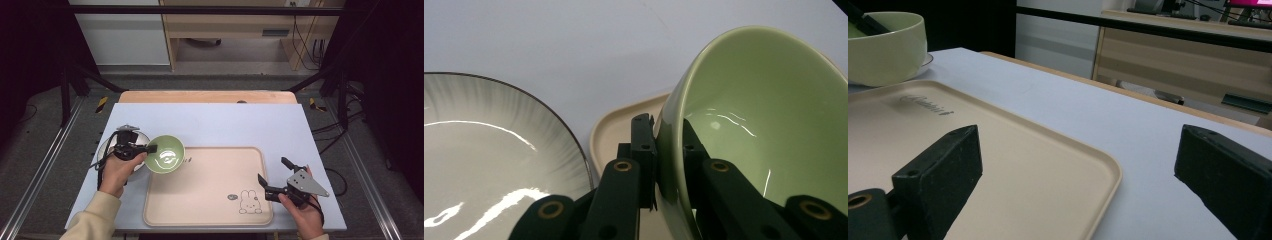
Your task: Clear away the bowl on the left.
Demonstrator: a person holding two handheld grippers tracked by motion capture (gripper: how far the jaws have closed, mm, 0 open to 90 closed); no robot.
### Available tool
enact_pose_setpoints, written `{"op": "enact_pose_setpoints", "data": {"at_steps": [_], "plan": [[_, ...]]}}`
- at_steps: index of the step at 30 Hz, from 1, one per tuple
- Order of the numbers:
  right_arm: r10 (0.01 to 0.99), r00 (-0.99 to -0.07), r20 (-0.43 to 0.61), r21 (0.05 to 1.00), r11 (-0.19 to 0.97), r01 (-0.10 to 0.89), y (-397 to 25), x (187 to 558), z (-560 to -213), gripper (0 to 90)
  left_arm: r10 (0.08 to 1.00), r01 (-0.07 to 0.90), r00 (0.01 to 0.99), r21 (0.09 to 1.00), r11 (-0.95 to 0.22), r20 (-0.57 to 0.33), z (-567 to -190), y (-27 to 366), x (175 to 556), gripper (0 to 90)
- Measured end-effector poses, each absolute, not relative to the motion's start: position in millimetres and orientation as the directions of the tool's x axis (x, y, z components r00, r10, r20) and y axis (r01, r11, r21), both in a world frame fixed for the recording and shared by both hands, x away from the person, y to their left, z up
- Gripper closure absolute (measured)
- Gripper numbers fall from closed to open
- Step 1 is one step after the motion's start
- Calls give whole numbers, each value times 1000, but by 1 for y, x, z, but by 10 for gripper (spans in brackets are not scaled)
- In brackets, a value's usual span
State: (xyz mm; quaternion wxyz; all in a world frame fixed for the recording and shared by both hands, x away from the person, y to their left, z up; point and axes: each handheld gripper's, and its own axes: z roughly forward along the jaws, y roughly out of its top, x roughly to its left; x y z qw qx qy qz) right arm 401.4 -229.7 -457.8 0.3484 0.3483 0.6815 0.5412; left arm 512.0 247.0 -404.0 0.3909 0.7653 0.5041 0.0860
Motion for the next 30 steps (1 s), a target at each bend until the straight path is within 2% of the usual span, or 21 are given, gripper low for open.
{"op": "enact_pose_setpoints", "data": {"at_steps": [10,30], "plan": [[847,-520,-110,980,178,83,-230,402,-457,51,813,691,524,686,-230,-255,-402,230,502,829],[853,-510,-111,982,174,77,-235,401,-456,53,739,664,625,669,-333,-253,-414,171,484,829]]}}
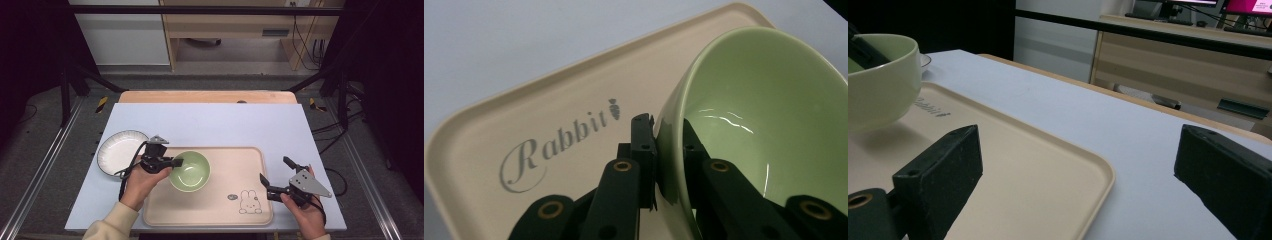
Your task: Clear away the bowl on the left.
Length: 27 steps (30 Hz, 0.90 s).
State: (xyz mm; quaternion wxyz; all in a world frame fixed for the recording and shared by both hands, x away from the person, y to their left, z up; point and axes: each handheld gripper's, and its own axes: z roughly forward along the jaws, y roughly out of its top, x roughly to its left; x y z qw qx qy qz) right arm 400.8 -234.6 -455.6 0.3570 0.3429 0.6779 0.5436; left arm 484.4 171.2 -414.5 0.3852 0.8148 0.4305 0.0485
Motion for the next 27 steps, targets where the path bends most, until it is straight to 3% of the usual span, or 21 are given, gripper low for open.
{"op": "enact_pose_setpoints", "data": {"at_steps": [27], "plan": [[852,-511,-110,982,174,78,-235,400,-455,53,675,648,686,649,-398,-271,-425,138,473,829]]}}
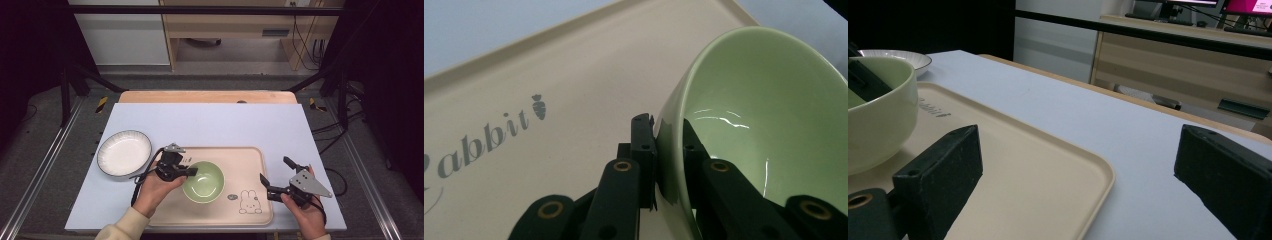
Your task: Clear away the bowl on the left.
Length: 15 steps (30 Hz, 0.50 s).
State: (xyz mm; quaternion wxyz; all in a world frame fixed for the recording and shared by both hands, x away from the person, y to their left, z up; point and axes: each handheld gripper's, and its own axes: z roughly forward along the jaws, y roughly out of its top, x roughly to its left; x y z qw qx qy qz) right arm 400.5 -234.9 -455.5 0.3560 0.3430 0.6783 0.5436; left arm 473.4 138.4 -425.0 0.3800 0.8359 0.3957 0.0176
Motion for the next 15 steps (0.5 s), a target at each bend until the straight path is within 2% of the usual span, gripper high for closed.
{"op": "enact_pose_setpoints", "data": {"at_steps": [15], "plan": [[853,-510,-111,982,174,78,-235,400,-455,53,675,658,684,633,-407,-278,-433,133,477,828]]}}
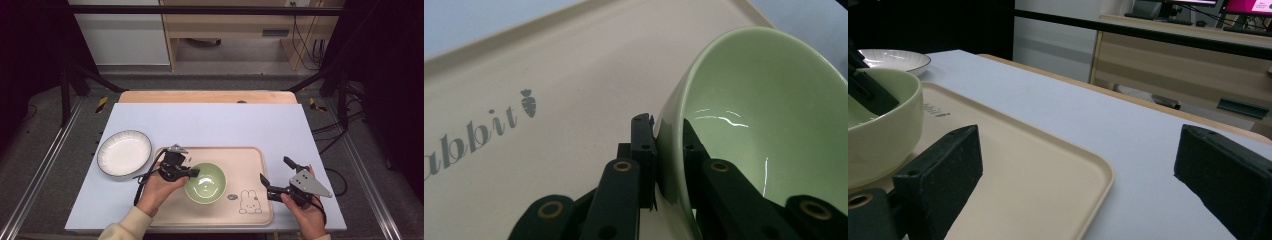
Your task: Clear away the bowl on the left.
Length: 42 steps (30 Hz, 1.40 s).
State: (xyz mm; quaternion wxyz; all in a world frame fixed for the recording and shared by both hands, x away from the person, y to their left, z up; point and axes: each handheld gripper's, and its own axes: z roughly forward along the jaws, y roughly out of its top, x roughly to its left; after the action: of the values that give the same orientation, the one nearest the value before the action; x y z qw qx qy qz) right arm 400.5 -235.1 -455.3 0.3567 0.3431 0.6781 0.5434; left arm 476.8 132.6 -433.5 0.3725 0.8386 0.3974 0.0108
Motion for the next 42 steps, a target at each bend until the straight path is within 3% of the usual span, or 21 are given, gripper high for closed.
{"op": "enact_pose_setpoints", "data": {"at_steps": [42], "plan": [[856,-506,-107,982,170,81,-238,400,-455,53,691,701,649,603,-381,-318,-448,134,483,829]]}}
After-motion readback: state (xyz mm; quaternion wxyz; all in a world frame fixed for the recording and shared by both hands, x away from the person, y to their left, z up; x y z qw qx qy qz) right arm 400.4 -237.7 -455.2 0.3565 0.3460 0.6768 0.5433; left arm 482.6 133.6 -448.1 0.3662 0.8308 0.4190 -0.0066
